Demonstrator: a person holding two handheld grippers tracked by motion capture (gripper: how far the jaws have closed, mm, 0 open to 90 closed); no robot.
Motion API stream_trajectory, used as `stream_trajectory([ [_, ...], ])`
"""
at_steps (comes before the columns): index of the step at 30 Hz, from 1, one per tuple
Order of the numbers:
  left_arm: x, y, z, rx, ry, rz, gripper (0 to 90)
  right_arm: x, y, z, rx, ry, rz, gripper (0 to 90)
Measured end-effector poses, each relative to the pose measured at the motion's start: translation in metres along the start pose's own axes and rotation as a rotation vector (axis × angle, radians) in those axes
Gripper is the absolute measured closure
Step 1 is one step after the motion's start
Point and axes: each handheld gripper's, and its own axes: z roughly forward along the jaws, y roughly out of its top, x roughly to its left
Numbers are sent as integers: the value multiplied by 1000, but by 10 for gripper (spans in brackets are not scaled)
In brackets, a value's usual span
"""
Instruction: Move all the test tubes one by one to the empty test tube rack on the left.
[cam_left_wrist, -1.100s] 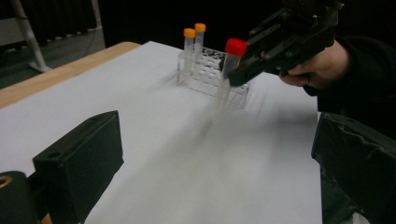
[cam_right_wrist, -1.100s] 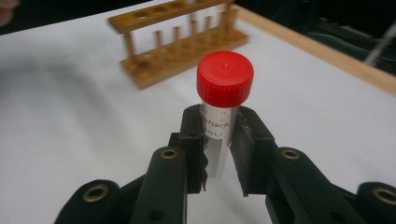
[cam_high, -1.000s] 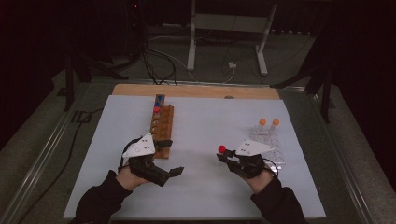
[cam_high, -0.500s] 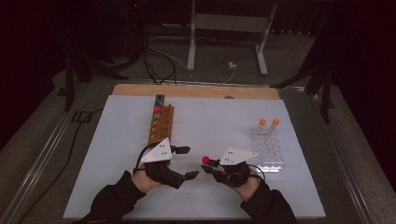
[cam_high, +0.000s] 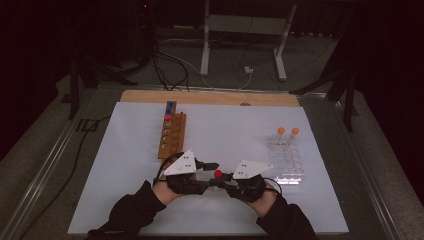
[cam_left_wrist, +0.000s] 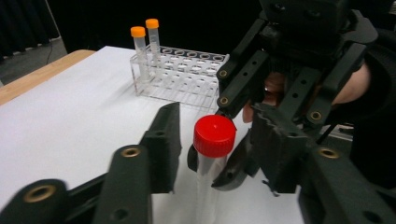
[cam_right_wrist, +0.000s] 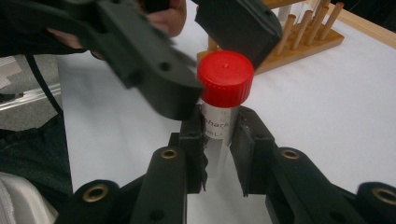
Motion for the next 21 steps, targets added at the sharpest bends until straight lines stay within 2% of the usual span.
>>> stream_trajectory([
  [4, 1, 0, 2, 5, 4, 1, 699, 0, 1, -1, -5, -1, 1, 746],
  [11, 1, 4, 0, 5, 15, 14, 714, -1, 1, -3, -16, 2, 11, 734],
  [12, 4, 6, -4, 2, 35, 12, 715, -1, 1, -5, -20, -13, 1, 679],
  [15, 9, 9, -11, -8, 54, 4, 715, -1, 1, -6, -22, -25, 1, 637],
  [19, 22, 14, -27, -17, 118, -16, 715, -4, 0, -11, -47, -51, 16, 436],
  [20, 25, 16, -32, -23, 132, -18, 715, -4, 0, -11, -47, -51, 16, 436],
  [21, 29, 17, -36, -27, 149, -21, 715, -7, 0, -13, -63, -48, 36, 355],
])
